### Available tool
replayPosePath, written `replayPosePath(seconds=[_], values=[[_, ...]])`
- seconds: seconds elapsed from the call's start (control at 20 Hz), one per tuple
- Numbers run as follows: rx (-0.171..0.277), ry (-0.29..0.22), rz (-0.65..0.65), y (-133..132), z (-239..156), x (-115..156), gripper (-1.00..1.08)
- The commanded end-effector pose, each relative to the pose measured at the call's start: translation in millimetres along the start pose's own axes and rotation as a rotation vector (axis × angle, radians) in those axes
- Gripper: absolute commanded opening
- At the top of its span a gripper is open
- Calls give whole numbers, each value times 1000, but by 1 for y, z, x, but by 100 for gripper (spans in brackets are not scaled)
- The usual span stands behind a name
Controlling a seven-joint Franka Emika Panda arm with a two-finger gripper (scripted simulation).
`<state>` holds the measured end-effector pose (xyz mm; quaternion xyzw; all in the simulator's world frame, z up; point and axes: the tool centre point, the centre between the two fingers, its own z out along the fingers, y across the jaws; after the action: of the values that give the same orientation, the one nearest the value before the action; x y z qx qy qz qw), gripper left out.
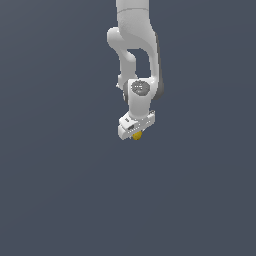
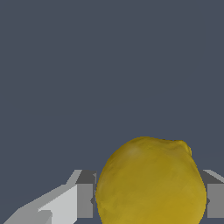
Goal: Pick up the object and move it to a goal position.
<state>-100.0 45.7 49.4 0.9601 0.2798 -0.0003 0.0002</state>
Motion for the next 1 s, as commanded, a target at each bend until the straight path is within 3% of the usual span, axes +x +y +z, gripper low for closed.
replayPosePath(seconds=[0.0,0.4,0.95], values=[[-1,1,0,5,-12,-4,-100],[0,1,-1,30,-72,-26,-100],[3,4,-2,76,-183,-65,-100]])
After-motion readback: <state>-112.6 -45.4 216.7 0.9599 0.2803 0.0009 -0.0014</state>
